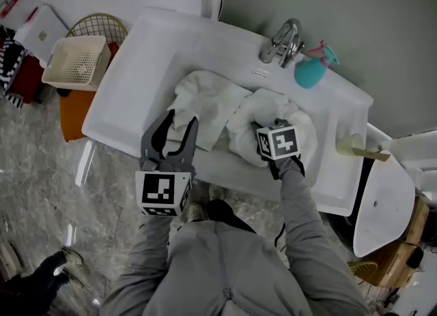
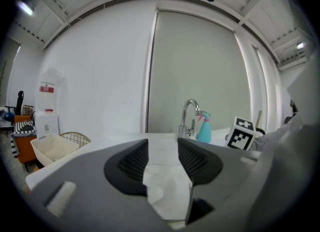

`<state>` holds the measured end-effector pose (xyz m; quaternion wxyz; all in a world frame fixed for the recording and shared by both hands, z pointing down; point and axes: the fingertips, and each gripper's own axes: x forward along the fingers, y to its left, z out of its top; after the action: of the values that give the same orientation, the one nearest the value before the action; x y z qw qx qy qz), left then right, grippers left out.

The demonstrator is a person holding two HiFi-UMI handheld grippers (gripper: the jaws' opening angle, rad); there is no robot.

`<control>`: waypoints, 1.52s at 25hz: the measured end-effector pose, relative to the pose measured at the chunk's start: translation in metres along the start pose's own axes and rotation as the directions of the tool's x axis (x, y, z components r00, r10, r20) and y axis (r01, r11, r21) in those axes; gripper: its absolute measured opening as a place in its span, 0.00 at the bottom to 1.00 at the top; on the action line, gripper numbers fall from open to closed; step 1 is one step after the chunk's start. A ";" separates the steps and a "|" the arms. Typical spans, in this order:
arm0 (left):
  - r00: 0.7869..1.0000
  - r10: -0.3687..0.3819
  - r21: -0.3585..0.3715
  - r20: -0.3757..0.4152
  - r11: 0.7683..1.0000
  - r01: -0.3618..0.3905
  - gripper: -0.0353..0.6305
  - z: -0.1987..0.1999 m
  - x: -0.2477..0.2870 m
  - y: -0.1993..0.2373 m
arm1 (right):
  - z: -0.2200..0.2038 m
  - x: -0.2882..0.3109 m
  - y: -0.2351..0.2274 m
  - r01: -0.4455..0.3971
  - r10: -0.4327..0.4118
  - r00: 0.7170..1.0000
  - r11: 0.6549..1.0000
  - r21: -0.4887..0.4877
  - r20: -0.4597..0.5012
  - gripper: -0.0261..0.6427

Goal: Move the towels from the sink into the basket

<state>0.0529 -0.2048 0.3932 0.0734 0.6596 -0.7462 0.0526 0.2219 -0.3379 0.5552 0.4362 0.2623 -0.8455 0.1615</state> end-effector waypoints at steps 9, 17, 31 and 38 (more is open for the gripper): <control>1.000 -0.025 0.001 0.015 1.000 0.025 0.41 0.004 -0.004 -0.013 | 0.043 -0.089 0.005 -0.050 0.035 0.967 0.997 0.056 0.251 0.23; 0.997 0.057 0.003 0.055 0.998 -0.057 0.41 0.018 -0.010 0.000 | 0.108 -0.143 0.039 -0.091 0.132 0.902 0.989 -0.118 0.411 0.23; 0.904 0.412 -0.005 0.117 0.910 -0.415 0.41 0.038 -0.103 0.120 | 0.209 -0.126 0.168 -0.247 0.399 0.804 0.899 -0.363 0.441 0.23; 0.855 0.504 -0.028 0.122 0.863 -0.505 0.41 0.028 -0.163 0.214 | 0.263 -0.104 0.276 -0.267 0.464 0.767 0.858 -0.438 0.442 0.23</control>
<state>-0.1413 -0.0240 0.3407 0.0086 0.4432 -0.8959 0.0308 -0.0614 -0.2145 0.3084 0.1826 0.0419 -0.9822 0.0124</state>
